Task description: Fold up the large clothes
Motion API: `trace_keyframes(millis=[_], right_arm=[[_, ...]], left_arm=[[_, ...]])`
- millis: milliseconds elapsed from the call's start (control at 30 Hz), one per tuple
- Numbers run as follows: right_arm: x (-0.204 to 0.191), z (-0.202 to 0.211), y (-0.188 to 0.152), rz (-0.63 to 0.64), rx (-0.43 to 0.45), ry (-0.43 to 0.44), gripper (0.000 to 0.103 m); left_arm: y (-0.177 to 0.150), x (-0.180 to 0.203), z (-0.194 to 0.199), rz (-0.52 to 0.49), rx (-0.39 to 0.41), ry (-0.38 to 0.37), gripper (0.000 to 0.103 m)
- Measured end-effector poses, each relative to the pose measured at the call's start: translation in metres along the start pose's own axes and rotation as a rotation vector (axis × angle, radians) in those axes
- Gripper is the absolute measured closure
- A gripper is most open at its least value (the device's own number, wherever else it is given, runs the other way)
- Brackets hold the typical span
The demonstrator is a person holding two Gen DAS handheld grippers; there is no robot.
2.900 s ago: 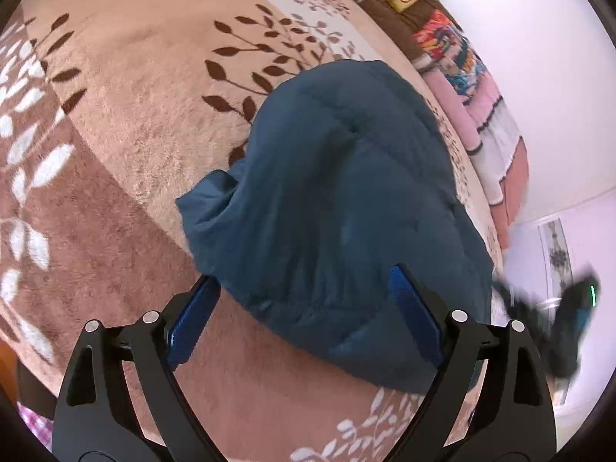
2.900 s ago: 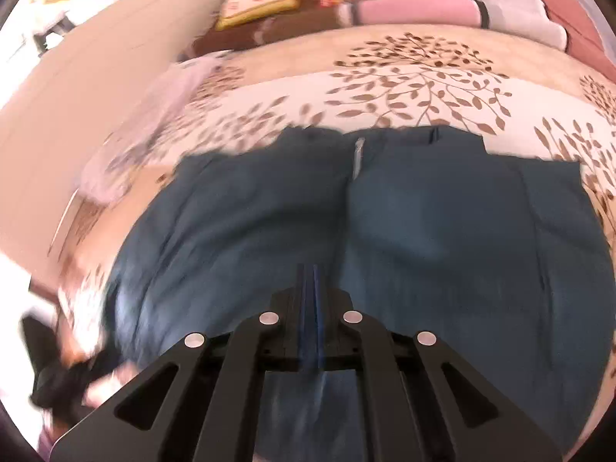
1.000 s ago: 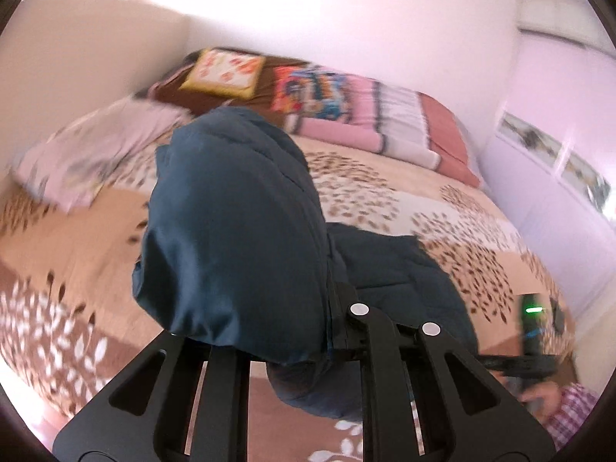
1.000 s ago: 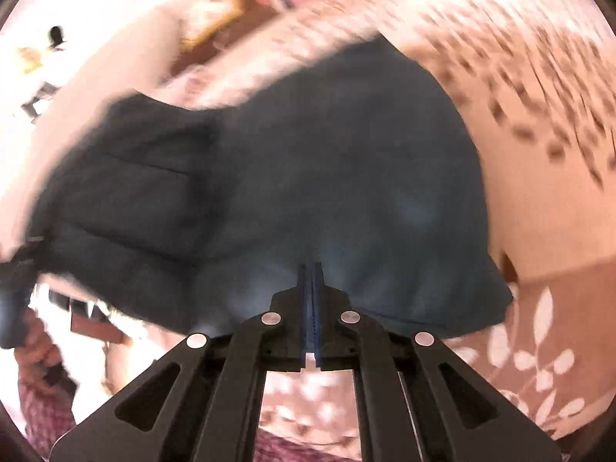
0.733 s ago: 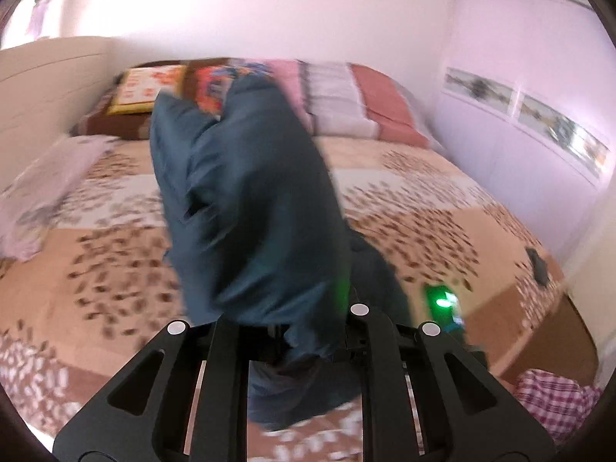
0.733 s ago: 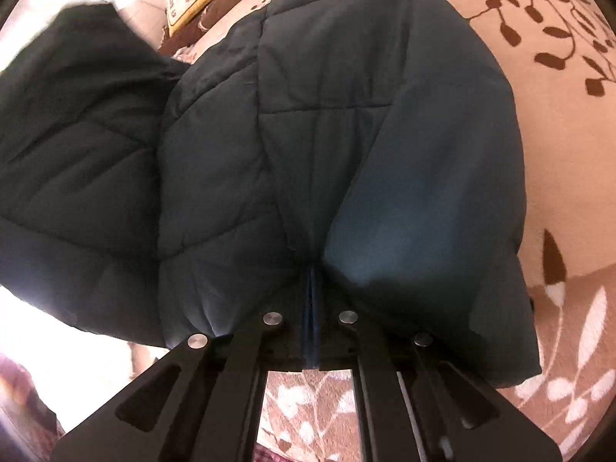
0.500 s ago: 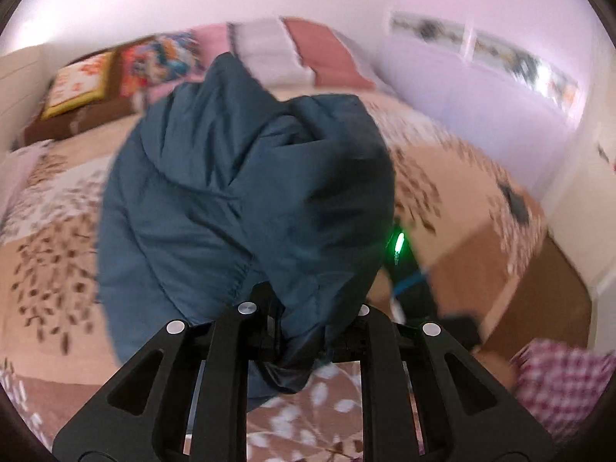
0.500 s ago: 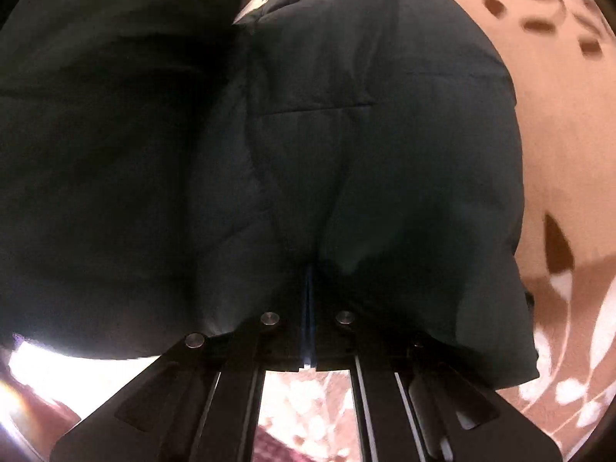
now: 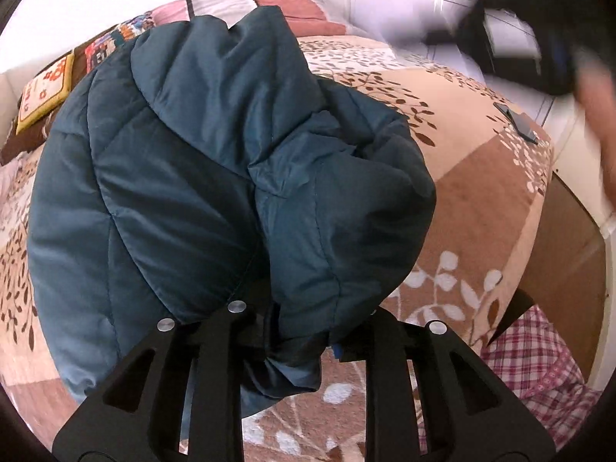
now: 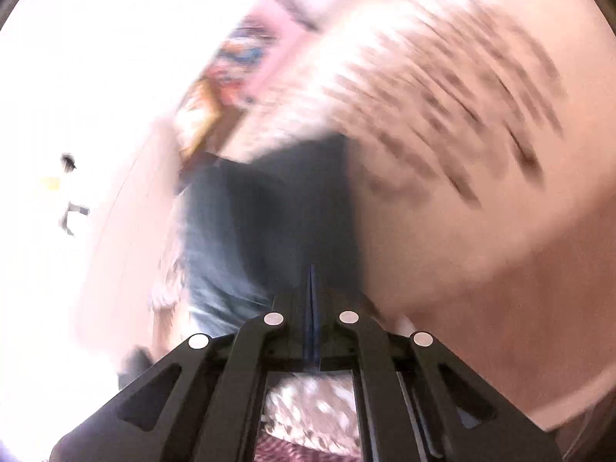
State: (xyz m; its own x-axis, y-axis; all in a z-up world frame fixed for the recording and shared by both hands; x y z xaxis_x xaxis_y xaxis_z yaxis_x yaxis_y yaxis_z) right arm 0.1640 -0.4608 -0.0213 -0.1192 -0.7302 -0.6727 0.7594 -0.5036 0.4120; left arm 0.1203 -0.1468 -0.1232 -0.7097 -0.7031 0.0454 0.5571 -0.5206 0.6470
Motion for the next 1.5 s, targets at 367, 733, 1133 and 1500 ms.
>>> trace_keyframes(millis=[367,733,1133,1500], right_arm=[[-0.075,-0.116,0.012,0.323,-0.244,-0.318,0.103],[-0.033,-0.156,-0.011,0.269,-0.255,-0.364,0.103],[-0.023,-0.148,-0.028,0.324,-0.193,-0.382,0.103],[-0.077,-0.072,-0.032,0.339,-0.082,-0.377,0.1]], left_arm=[[0.002,-0.007,-0.002,0.058,0.004,-0.054,0.07],[0.0,-0.041,0.078,0.178,0.064,-0.174,0.051],[-0.04,-0.131,0.076,0.454,0.008,0.067,0.046],[-0.049,-0.128,0.076,0.475,0.012,0.046,0.046]])
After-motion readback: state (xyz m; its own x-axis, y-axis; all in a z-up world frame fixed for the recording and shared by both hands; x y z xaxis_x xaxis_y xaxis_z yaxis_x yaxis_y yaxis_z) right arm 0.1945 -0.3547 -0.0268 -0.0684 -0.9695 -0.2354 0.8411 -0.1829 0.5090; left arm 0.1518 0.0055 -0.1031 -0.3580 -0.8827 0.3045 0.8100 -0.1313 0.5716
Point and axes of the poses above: each gripper's, at about its wrist camera, not at the fingertips, and z roughly against the way its jaws point, x to its right, y to its top, the point moved 1 cm from there along -z, roughly the way its jaws point, and after that the axes turned 4 degrees about -y, right-handed, at the moved point
